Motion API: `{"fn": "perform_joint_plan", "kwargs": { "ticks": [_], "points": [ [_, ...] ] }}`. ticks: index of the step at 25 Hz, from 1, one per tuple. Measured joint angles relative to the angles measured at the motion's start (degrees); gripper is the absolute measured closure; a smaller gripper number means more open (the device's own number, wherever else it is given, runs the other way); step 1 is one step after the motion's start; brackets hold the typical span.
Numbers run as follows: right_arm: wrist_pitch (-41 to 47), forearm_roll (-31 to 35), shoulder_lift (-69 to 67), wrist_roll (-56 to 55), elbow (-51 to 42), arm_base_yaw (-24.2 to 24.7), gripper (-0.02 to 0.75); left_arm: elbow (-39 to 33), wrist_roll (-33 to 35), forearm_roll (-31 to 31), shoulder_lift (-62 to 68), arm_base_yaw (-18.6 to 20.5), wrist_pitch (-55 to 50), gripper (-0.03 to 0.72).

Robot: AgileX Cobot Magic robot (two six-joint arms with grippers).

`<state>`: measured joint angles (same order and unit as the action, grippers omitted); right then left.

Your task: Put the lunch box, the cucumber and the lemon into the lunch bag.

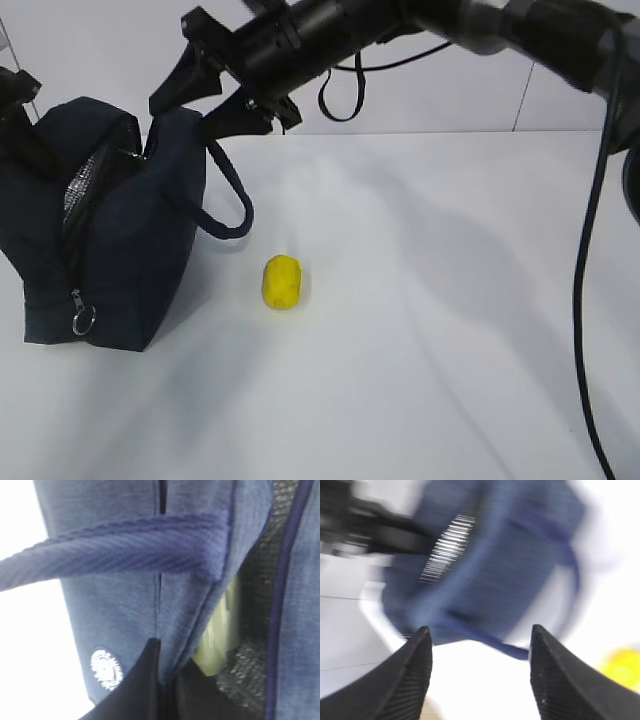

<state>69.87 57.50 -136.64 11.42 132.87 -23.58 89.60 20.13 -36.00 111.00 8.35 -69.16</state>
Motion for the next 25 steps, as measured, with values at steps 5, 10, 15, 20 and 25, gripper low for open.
{"fn": "perform_joint_plan", "kwargs": {
  "ticks": [5, 10, 15, 20, 25],
  "points": [
    [0.4, -9.2, 4.6, -4.2, 2.4, -0.4, 0.279, 0.0, 0.0, 2.4, 0.0, 0.2, 0.0, 0.703],
    [1.0, -27.3, 6.1, -10.3, 2.4, -3.5, 0.281, 0.0, -0.8, 4.8, 0.0, 0.6, 0.0, 0.703],
    [1.1, -36.5, 6.2, -13.6, -1.1, -6.3, 0.281, 0.0, -1.1, 5.0, 0.0, 0.9, 0.0, 0.703],
    [1.2, -41.1, 6.2, -16.8, -7.5, -6.7, 0.281, 0.0, -1.1, 5.3, 0.0, 0.9, 0.0, 0.703],
    [1.2, -43.7, 6.2, -20.1, -12.1, -6.7, 0.281, 0.0, -1.1, 5.4, 0.0, 0.9, 0.0, 0.703]
  ]
}}
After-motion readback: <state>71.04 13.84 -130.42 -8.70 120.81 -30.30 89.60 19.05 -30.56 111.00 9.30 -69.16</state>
